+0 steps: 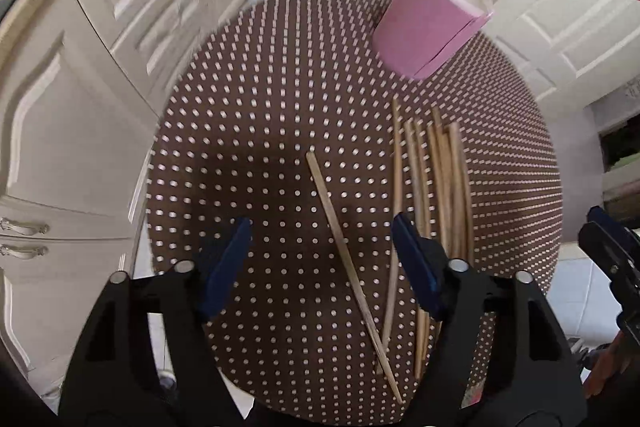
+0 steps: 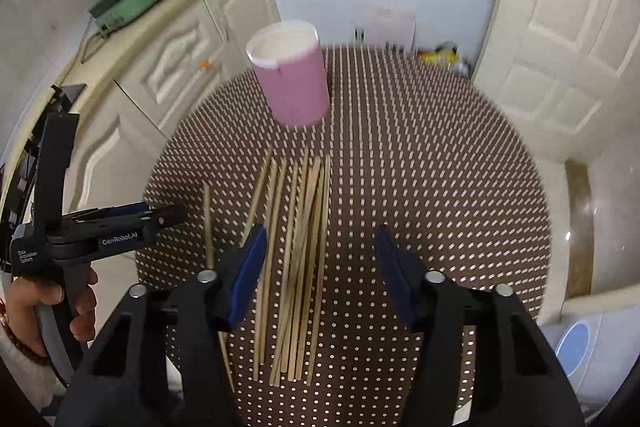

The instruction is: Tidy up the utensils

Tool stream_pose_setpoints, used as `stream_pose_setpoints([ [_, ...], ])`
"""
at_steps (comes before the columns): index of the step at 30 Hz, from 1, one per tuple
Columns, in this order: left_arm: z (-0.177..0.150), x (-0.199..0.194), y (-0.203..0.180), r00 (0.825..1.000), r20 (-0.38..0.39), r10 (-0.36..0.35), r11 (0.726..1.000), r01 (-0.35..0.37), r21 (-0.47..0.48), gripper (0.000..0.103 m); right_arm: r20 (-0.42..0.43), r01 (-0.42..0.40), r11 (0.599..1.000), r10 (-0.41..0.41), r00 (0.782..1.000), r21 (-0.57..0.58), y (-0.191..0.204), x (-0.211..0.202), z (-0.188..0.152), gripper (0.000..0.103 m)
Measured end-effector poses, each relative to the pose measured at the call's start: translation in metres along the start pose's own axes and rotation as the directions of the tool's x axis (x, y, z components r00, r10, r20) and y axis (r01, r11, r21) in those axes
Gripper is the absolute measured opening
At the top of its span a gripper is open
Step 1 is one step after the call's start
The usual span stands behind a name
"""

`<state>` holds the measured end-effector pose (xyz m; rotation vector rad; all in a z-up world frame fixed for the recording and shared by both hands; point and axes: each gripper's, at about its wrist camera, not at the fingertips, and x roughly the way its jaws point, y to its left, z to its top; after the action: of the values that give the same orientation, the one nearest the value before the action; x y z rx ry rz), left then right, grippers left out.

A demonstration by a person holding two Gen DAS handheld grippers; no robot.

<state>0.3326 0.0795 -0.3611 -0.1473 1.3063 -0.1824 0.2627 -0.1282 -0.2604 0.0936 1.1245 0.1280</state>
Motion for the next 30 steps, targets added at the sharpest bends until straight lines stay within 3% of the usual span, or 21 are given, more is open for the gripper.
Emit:
stream_pose_setpoints([
  [1, 0.001, 0.007, 0.0, 1.0, -0.018, 0.008, 1.0, -0.008, 0.002, 0.058, -0.016, -0.008, 1.0, 0.008, 1.0, 0.007, -0.002, 0.006, 0.001, 0.045],
  [7, 0.005, 0.036, 0.004, 0.996, -0.086, 0.033, 0.999, -0.033, -0.008, 0.043, -0.121, -0.034, 0.999, 0.036, 0.992, 0.014, -0.015, 0.049, 0.014, 0.032],
  [15, 0.011, 0.046, 0.002, 0.994, -0.089, 0.065, 0.998, -0.064, 0.011, 0.033, -0.214, -0.084, 0.996, 0.079, 0.974, -0.011, -0.018, 0.091, 0.026, 0.022],
  [20, 0.015, 0.049, 0.005, 0.994, -0.092, 0.061, 0.998, -0.061, 0.003, 0.022, -0.264, -0.086, 0.996, 0.077, 0.962, -0.021, -0.02, 0.109, 0.033, 0.017],
  [22, 0.018, 0.05, 0.007, 0.994, -0.094, 0.051, 0.999, -0.051, -0.004, 0.013, -0.277, -0.082, 0.996, 0.072, 0.958, -0.026, -0.019, 0.115, 0.035, 0.015],
  [30, 0.038, 0.052, 0.01, 0.995, -0.102, 0.01, 1.0, -0.01, 0.001, 0.008, -0.317, -0.095, 0.995, 0.084, 0.945, -0.019, -0.019, 0.133, 0.042, 0.012],
])
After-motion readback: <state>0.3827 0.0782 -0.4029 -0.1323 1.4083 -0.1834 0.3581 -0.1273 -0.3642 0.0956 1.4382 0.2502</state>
